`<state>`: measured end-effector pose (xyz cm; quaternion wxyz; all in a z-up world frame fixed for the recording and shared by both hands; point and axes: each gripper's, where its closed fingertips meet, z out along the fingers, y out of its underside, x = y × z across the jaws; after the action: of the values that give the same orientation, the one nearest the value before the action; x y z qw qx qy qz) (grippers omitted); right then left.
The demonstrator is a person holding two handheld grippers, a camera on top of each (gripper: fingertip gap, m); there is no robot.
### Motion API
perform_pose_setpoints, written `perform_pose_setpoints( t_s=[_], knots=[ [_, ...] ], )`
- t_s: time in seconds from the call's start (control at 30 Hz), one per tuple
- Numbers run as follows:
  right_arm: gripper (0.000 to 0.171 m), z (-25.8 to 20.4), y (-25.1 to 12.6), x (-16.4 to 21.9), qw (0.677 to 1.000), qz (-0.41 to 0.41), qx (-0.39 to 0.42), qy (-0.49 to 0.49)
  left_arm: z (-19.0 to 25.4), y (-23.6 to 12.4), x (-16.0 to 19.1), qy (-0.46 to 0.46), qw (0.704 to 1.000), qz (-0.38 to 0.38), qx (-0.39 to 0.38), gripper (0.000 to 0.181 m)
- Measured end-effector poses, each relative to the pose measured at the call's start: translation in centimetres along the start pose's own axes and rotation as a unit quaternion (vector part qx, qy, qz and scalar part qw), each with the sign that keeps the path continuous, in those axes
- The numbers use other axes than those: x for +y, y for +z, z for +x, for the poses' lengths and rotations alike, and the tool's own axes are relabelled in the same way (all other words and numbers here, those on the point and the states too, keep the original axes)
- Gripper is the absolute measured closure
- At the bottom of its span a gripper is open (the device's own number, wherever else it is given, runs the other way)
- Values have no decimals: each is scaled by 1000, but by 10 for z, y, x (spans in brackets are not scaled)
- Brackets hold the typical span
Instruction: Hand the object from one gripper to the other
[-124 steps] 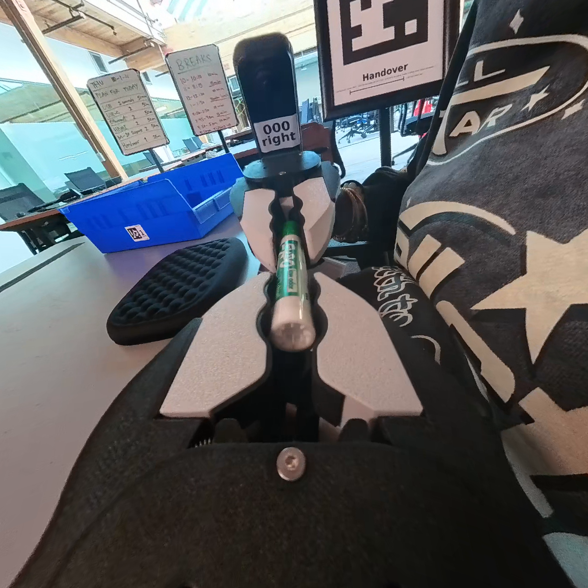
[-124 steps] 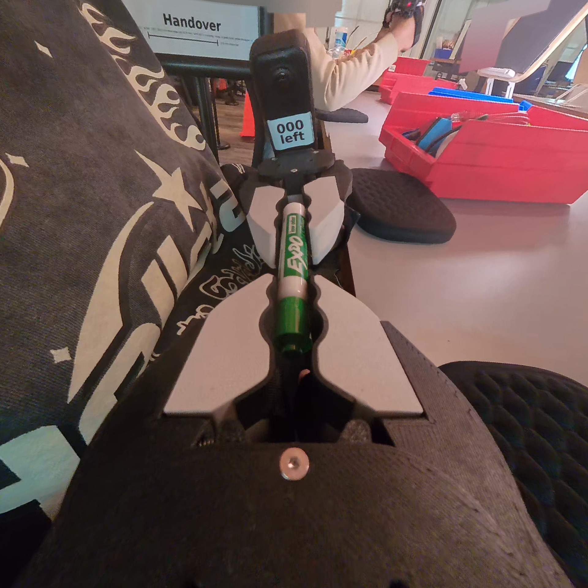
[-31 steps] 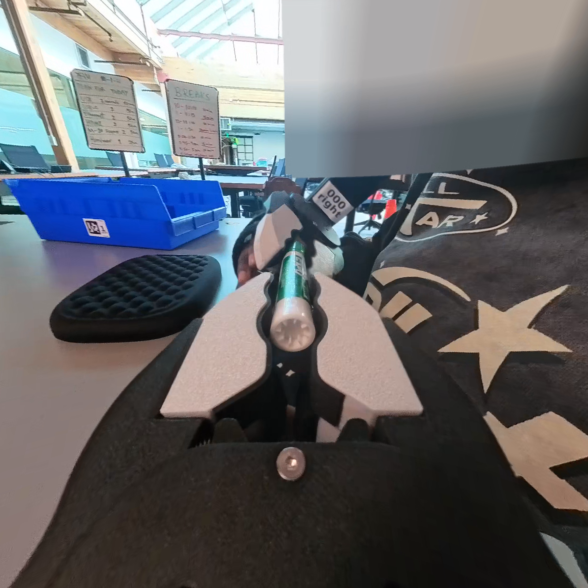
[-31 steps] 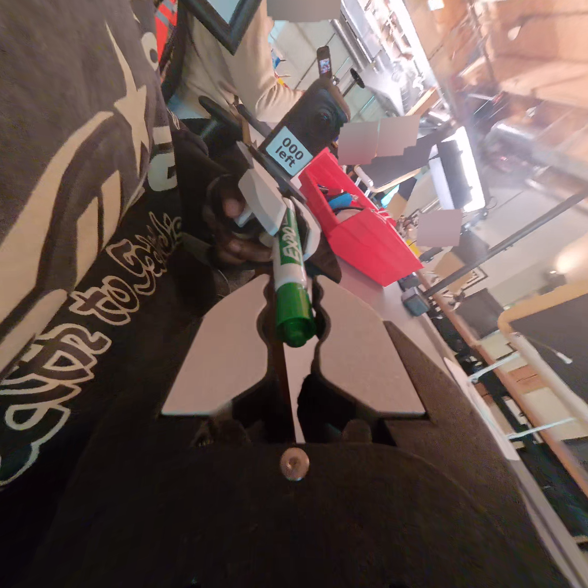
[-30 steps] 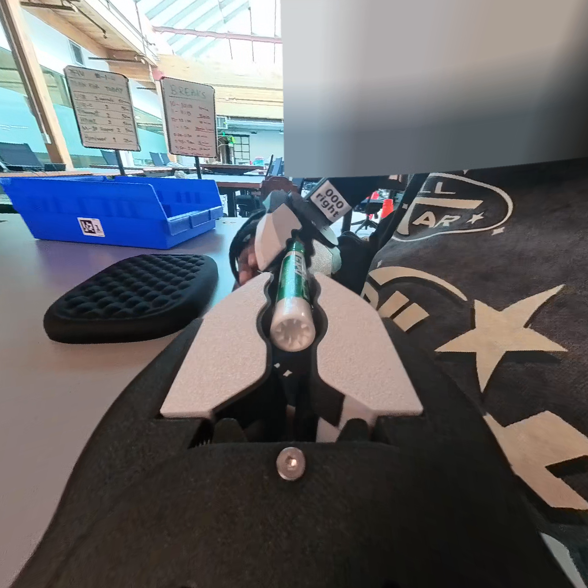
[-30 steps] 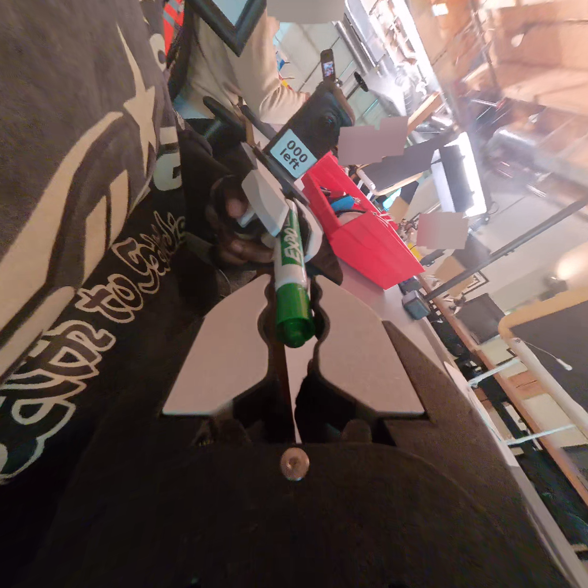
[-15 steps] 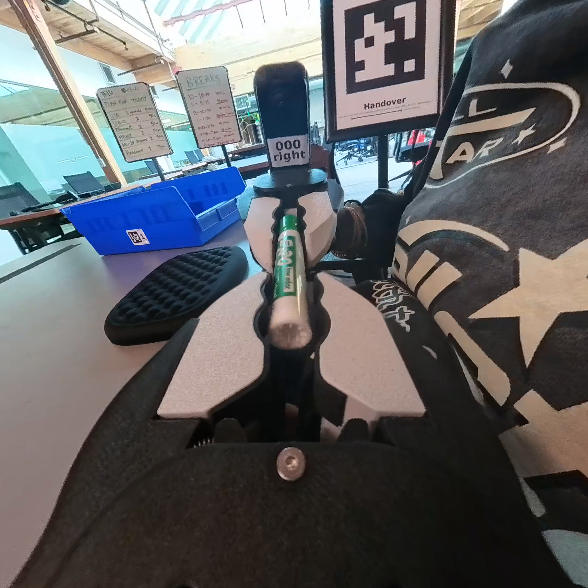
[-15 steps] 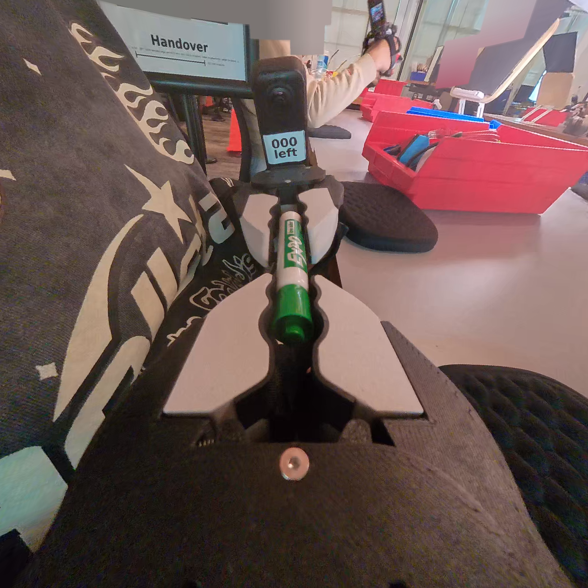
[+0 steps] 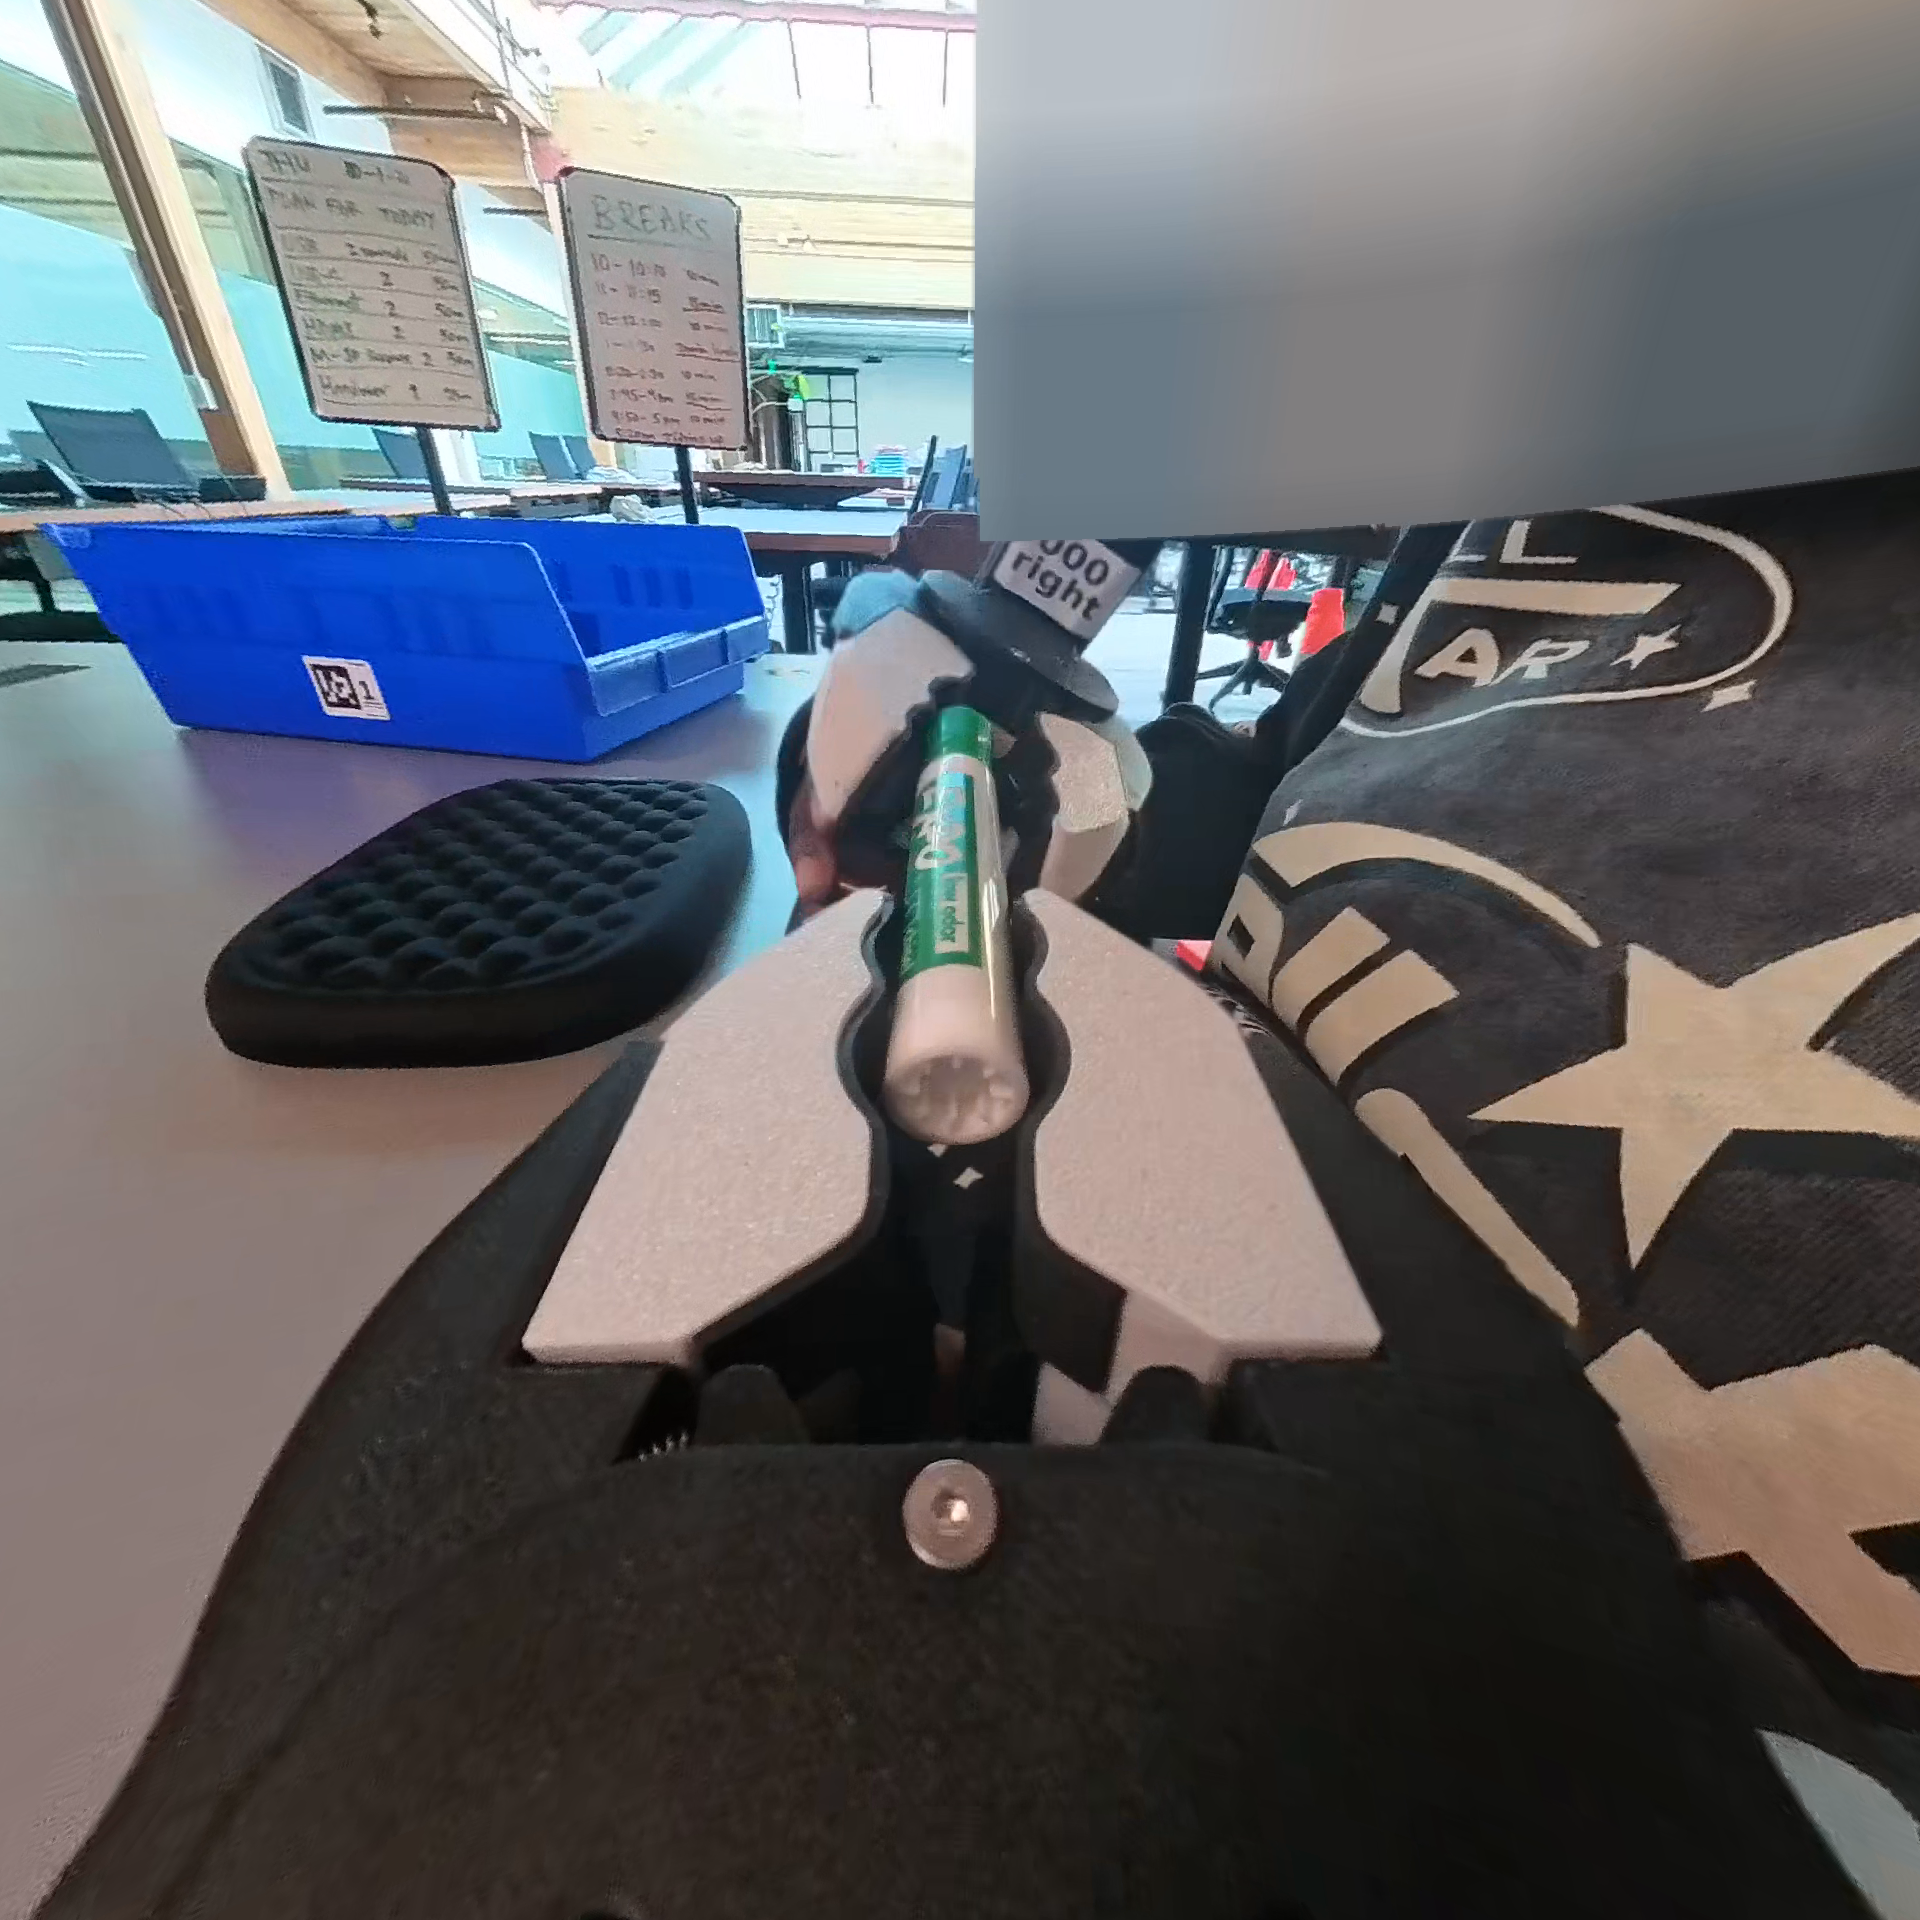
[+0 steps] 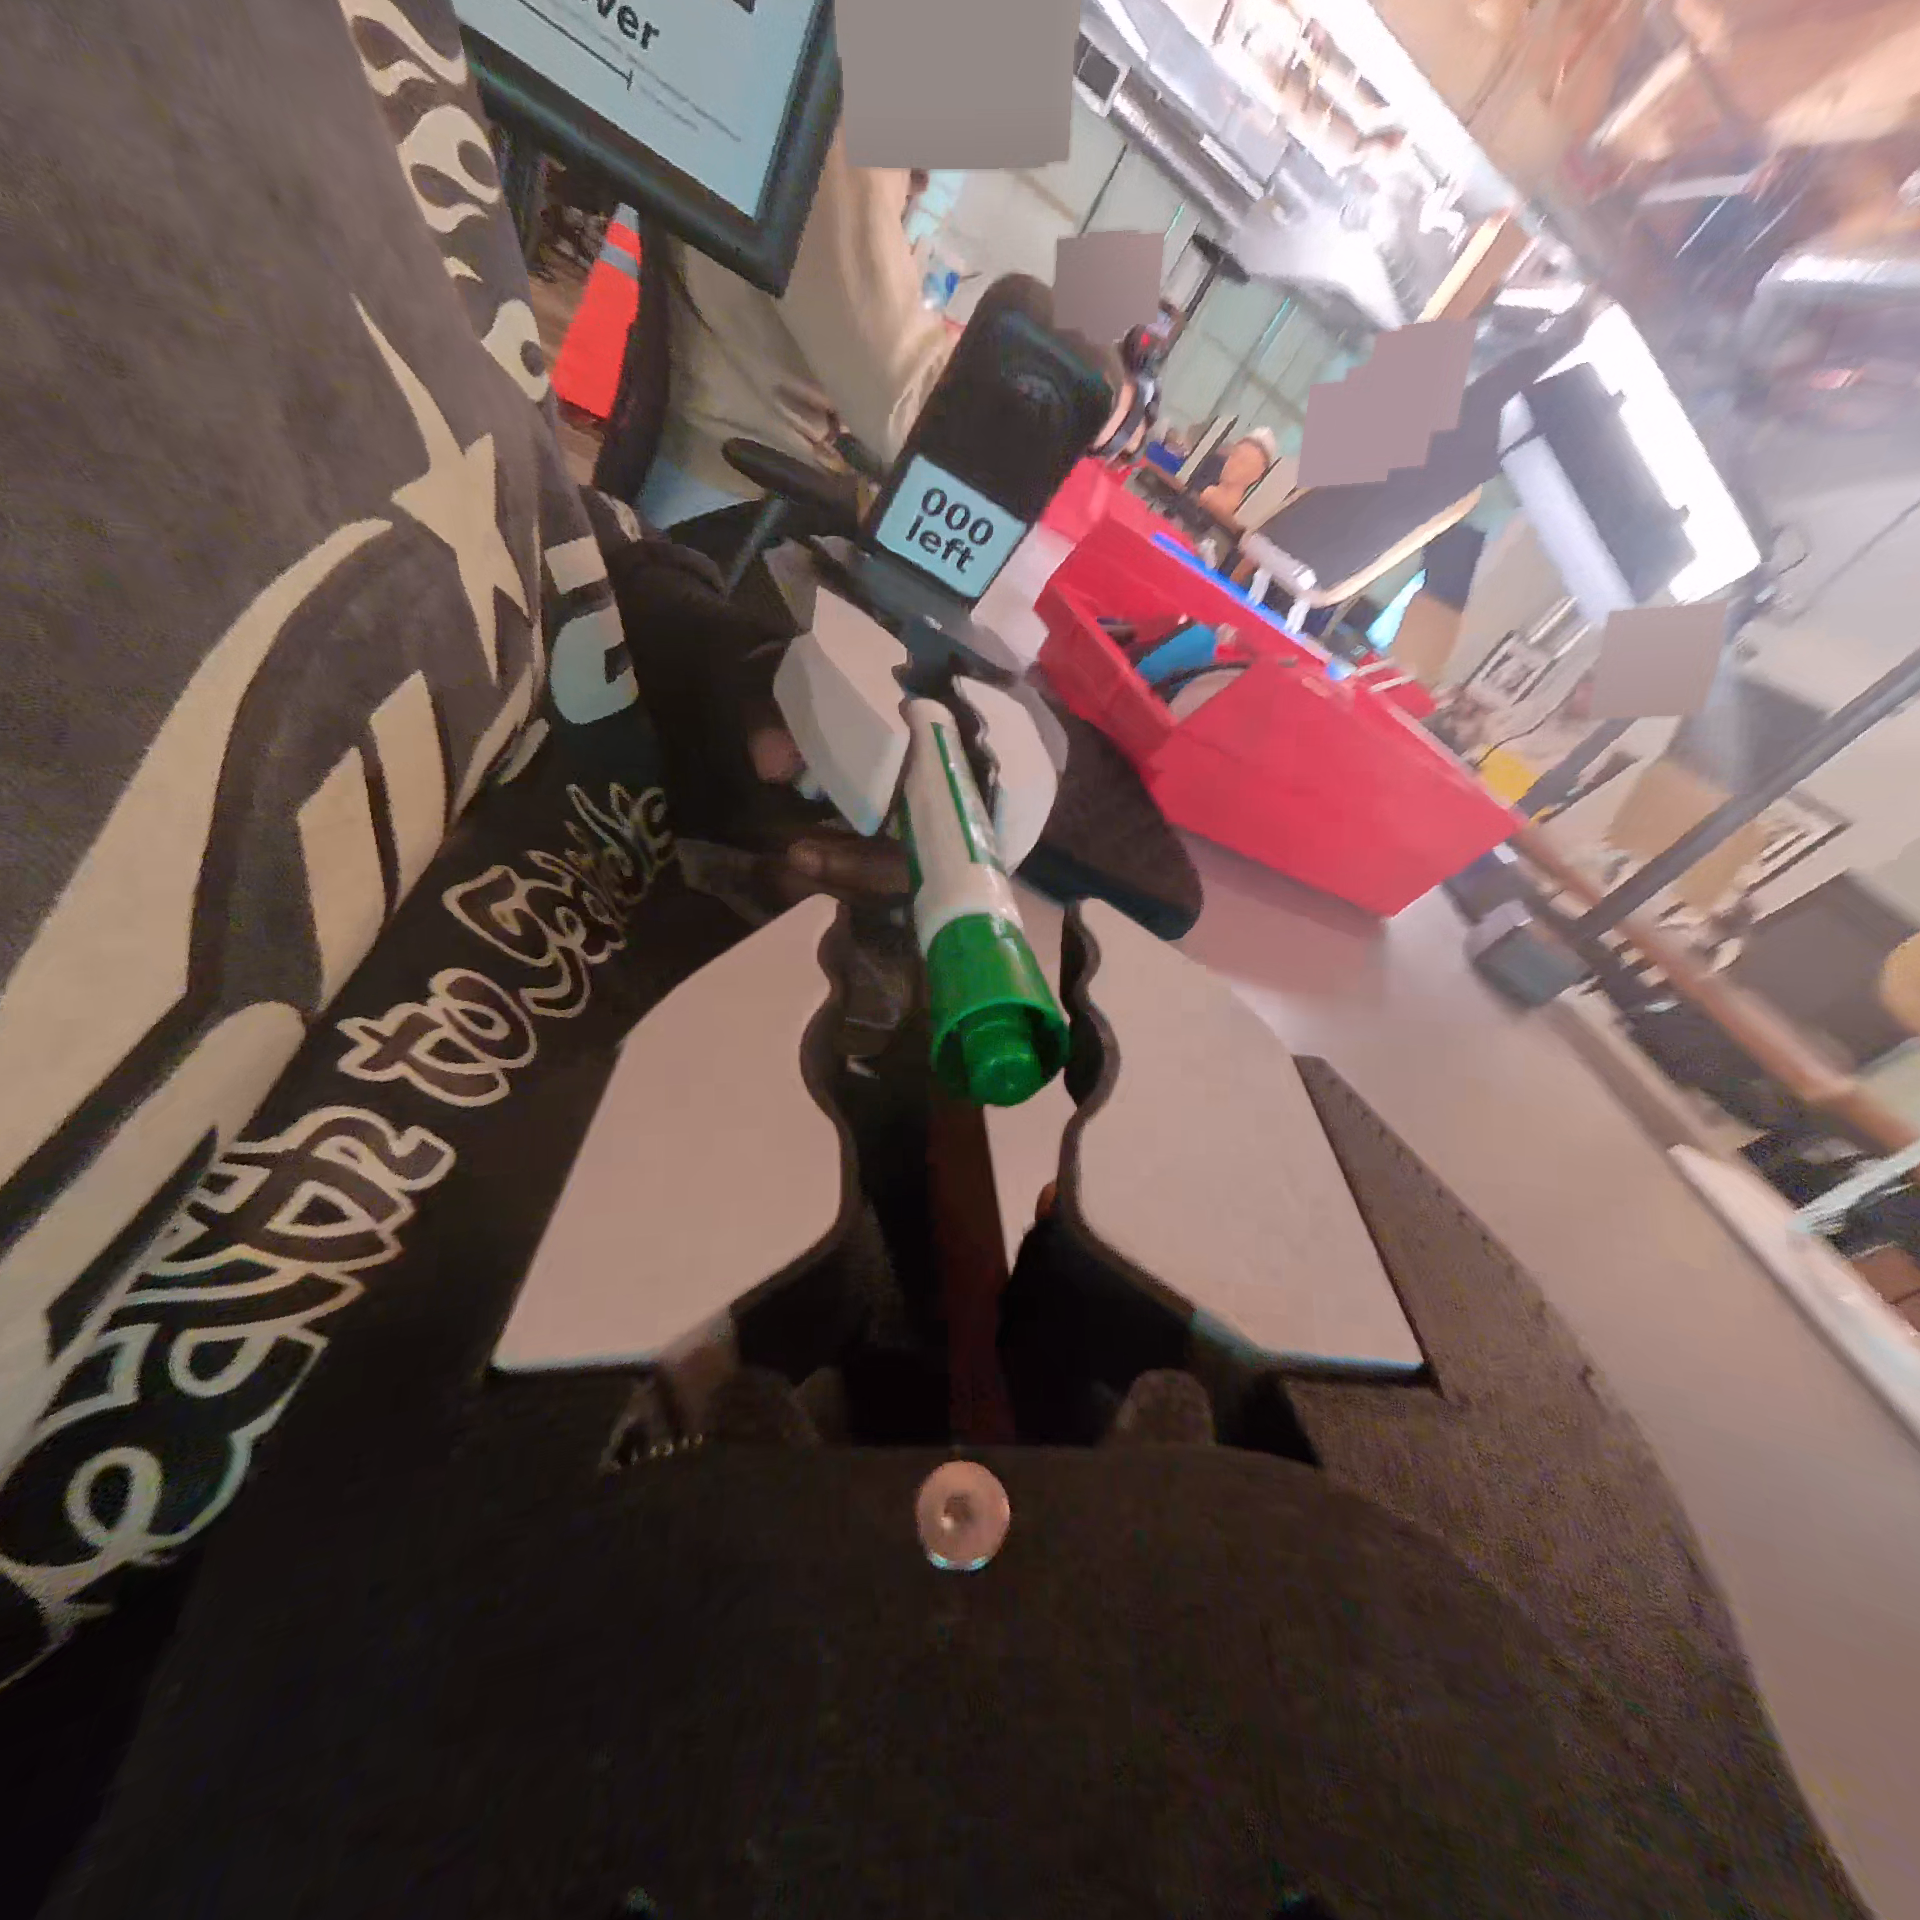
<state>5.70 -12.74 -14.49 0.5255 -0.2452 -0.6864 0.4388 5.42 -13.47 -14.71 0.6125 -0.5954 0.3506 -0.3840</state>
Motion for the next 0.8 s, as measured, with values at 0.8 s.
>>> perform_pose_setpoints(
  t_s=[0.8],
  knots=[
    [151,-4,-2,-1,969,7,-92,229,-2,3,5,151,987,-21,-53,159]
  ],
)
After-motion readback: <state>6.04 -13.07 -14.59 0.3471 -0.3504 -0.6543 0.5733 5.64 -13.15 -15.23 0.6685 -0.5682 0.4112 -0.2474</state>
